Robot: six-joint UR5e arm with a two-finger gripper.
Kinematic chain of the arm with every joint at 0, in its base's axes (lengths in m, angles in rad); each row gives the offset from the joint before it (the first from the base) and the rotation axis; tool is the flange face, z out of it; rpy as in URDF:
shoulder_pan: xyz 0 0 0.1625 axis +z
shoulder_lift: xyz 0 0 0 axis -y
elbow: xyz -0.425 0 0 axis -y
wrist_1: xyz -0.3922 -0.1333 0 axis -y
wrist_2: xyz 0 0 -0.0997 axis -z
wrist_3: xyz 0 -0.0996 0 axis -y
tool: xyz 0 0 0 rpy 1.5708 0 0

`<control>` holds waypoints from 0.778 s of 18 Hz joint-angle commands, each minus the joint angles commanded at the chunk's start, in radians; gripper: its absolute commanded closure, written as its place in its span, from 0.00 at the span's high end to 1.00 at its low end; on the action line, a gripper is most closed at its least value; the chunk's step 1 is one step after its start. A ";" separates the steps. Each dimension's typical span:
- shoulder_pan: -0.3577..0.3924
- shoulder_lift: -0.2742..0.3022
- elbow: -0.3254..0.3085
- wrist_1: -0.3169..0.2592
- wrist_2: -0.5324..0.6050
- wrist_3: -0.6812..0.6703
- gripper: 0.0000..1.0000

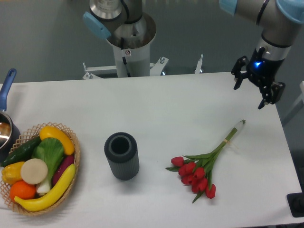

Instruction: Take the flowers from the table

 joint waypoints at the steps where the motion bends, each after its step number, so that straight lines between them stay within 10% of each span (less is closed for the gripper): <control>1: 0.000 0.000 0.000 0.000 0.000 0.002 1.00; 14: 0.002 -0.005 -0.020 0.005 -0.032 -0.044 1.00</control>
